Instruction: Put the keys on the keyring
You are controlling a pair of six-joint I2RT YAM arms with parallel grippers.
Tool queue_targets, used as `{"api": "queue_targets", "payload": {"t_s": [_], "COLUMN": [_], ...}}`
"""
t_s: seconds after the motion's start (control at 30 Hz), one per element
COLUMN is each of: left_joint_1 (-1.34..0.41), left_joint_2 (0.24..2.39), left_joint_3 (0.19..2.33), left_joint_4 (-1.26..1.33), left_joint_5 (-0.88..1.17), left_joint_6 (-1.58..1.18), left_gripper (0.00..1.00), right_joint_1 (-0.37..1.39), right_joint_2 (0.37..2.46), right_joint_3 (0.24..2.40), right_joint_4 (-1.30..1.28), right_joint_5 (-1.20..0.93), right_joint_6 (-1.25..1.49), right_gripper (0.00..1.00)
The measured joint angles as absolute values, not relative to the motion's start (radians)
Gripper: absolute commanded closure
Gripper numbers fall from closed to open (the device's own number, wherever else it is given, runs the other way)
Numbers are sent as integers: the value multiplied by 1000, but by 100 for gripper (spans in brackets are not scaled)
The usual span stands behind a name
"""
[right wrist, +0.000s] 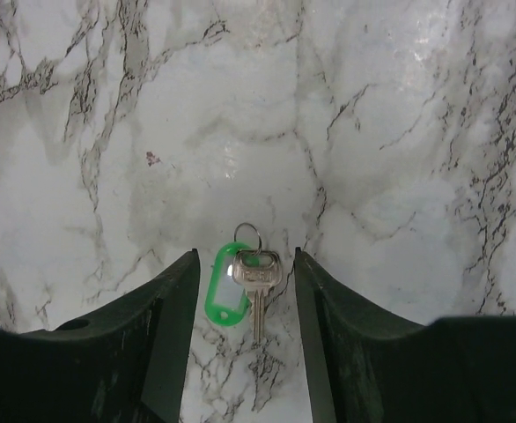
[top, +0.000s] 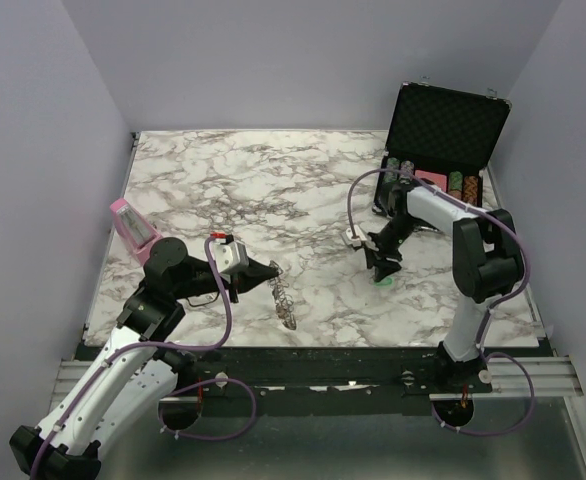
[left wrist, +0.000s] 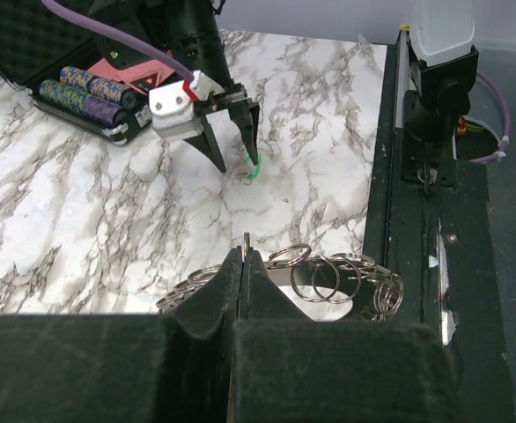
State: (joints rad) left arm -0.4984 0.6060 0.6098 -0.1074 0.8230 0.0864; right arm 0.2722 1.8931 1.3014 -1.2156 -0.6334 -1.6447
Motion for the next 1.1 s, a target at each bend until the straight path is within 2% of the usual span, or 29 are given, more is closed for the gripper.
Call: {"api": "queue_targets", "payload": {"t_s": [0.37,1.1], "left_joint_1": [-498,-498], "left_joint_2": [601,594], "left_joint_3": [610,610], "left_joint_4": [-108,-108], "left_joint_5": [823,823], "left_joint_6": [87,87], "left_gripper": [100,100], "right_joint_1": [350,394], "right_joint_2": [1926,1934], "right_joint_3": [1301,1300], "right_joint_4": [-1160,-1153], "right_joint_5": [-551,-480], "right_joint_6": [-1577,-1553], "right_gripper": [48,54]}}
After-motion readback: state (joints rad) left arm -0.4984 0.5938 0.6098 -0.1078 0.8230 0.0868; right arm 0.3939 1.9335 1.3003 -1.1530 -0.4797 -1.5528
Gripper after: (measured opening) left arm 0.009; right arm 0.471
